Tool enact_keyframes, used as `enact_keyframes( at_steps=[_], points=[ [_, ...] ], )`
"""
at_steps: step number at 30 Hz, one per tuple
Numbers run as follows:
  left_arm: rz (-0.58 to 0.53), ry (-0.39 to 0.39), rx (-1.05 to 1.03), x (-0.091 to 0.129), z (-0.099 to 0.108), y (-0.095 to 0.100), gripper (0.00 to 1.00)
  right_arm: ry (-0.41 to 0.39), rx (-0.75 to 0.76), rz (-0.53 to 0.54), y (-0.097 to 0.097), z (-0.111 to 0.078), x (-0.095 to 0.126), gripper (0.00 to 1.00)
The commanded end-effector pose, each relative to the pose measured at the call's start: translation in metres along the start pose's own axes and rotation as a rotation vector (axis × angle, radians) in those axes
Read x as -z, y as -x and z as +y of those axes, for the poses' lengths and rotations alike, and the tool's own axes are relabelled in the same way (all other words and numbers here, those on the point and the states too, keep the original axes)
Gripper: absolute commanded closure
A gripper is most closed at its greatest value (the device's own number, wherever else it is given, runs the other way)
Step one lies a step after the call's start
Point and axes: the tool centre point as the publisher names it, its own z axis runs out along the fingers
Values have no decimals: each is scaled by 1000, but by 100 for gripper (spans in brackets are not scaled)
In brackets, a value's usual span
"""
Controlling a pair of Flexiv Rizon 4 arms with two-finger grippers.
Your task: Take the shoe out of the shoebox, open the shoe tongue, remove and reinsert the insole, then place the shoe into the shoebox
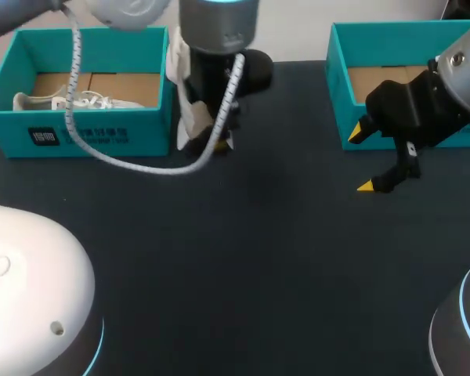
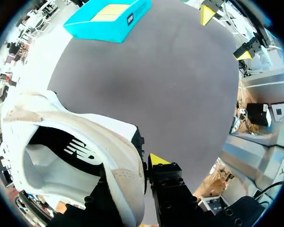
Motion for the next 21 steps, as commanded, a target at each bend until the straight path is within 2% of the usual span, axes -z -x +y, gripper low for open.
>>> enact_keyframes(
  at_steps=[1,10,17,21],
  points=[
    [13,-36,20,8,33,39,100,-2,0,0,1,0,-2,0],
    [17,-61,75,25,79,106,100,-2,0,0,1,0,-2,0],
    [-11,-27,8,22,110,168,100,-2,0,0,1,0,-2,0],
    [-15,-54,-9,23,131,205,100,-2,0,0,1,0,-2,0]
  ],
)
